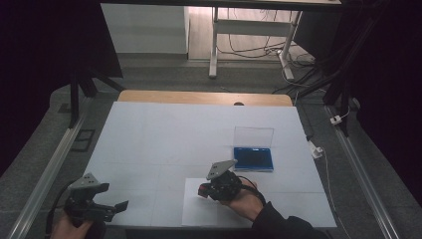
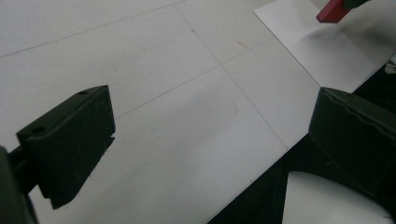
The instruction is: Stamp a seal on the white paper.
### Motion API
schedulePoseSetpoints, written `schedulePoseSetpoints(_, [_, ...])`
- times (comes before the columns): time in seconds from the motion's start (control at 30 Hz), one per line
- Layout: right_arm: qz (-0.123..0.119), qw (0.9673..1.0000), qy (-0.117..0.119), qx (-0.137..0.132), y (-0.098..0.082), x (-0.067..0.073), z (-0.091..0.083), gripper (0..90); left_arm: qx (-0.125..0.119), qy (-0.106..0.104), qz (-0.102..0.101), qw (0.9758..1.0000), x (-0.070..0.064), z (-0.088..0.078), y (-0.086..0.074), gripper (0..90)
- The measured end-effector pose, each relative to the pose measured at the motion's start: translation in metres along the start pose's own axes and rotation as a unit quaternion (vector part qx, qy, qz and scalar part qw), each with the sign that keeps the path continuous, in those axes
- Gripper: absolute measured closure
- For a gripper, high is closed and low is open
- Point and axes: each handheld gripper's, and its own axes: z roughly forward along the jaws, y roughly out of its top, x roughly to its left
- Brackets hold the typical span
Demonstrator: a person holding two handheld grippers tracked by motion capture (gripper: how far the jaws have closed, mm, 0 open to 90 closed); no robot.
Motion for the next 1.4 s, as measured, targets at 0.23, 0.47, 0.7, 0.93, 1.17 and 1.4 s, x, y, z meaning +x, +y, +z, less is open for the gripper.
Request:
schedulePoseSetpoints(0.23, [-0.016, 0.9994, 0.002, 0.029, 0.000, 0.004, 0.014, 80.2, 0.000, -0.001, 0.000, 1.0000, 0.000, 0.000, 0.000, 0.9])
schedulePoseSetpoints(0.47, [-0.017, 0.9992, -0.005, 0.035, 0.001, 0.008, 0.017, 80.7, 0.002, 0.001, -0.001, 1.0000, 0.000, 0.001, 0.000, 0.9])
schedulePoseSetpoints(0.7, [-0.024, 0.9988, -0.021, 0.036, 0.000, 0.015, 0.018, 80.8, 0.003, 0.001, -0.003, 1.0000, 0.000, 0.001, 0.001, 0.9])
schedulePoseSetpoints(0.93, [-0.024, 0.9987, -0.024, 0.039, 0.001, 0.015, 0.018, 80.9, 0.005, 0.001, -0.003, 1.0000, 0.000, 0.001, 0.001, 0.9])
schedulePoseSetpoints(1.17, [0.008, 0.9996, 0.006, 0.026, -0.002, 0.003, 0.018, 80.9, 0.005, 0.000, -0.003, 1.0000, 0.000, 0.001, 0.001, 0.9])
schedulePoseSetpoints(1.4, [-0.018, 0.9991, -0.016, 0.036, -0.001, 0.011, 0.017, 80.6, 0.004, 0.000, -0.003, 1.0000, 0.000, 0.001, 0.001, 1.0])
